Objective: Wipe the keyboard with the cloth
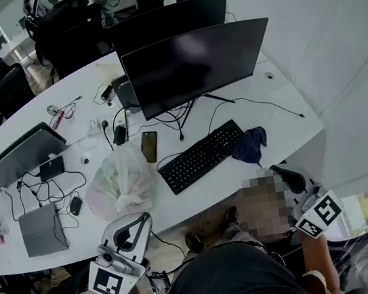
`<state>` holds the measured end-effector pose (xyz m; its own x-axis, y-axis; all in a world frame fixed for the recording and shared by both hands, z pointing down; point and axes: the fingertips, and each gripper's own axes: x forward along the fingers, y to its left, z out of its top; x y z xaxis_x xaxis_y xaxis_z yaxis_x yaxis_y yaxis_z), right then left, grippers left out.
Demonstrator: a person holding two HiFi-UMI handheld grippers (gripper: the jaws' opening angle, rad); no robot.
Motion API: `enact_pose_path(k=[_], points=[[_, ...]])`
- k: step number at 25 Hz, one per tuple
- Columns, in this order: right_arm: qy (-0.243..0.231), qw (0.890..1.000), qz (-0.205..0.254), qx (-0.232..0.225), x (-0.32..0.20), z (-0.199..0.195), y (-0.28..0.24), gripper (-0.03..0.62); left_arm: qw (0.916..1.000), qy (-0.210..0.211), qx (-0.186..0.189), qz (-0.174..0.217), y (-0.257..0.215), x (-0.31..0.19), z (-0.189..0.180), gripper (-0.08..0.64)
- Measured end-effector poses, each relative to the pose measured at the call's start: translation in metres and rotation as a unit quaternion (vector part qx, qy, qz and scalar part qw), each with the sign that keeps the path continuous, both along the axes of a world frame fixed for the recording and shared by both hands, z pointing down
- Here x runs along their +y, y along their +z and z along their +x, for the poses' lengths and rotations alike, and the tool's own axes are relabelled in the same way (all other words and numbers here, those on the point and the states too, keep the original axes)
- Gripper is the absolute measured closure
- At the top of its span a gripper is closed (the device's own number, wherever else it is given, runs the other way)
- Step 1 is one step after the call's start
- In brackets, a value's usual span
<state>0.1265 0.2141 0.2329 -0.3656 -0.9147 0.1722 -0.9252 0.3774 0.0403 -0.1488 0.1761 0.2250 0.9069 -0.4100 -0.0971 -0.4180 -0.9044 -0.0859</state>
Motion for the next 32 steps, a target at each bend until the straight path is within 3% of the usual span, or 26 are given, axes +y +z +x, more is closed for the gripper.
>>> enact_pose_path(k=[9, 15, 23, 25, 27, 32], points=[[-0.003, 1.000, -0.006, 0.008, -0.015, 0.003, -0.002, 0.583, 0.9995, -0.002, 0.008, -0.031, 0.010, -0.012, 0.003, 0.557], [-0.004, 1.000, -0.023, -0.016, -0.037, 0.037, 0.015, 0.582, 0.9985, -0.028, -0.003, -0.046, 0.016, -0.031, 0.021, 0.557], [-0.051, 0.992, -0.117, -0.022, -0.107, 0.108, 0.088, 0.565, 0.9919, -0.091, -0.024, -0.085, 0.031, -0.063, 0.079, 0.556], [-0.067, 0.984, -0.164, -0.001, -0.124, 0.126, 0.124, 0.426, 0.9910, -0.098, -0.031, -0.085, 0.033, -0.070, 0.099, 0.557], [-0.083, 0.971, -0.220, 0.032, -0.137, 0.145, 0.176, 0.403, 0.9892, -0.108, -0.030, -0.094, 0.034, -0.075, 0.119, 0.557], [-0.108, 0.925, -0.352, 0.093, -0.150, 0.189, 0.318, 0.385, 0.9814, -0.139, -0.048, -0.124, 0.043, -0.075, 0.158, 0.557]])
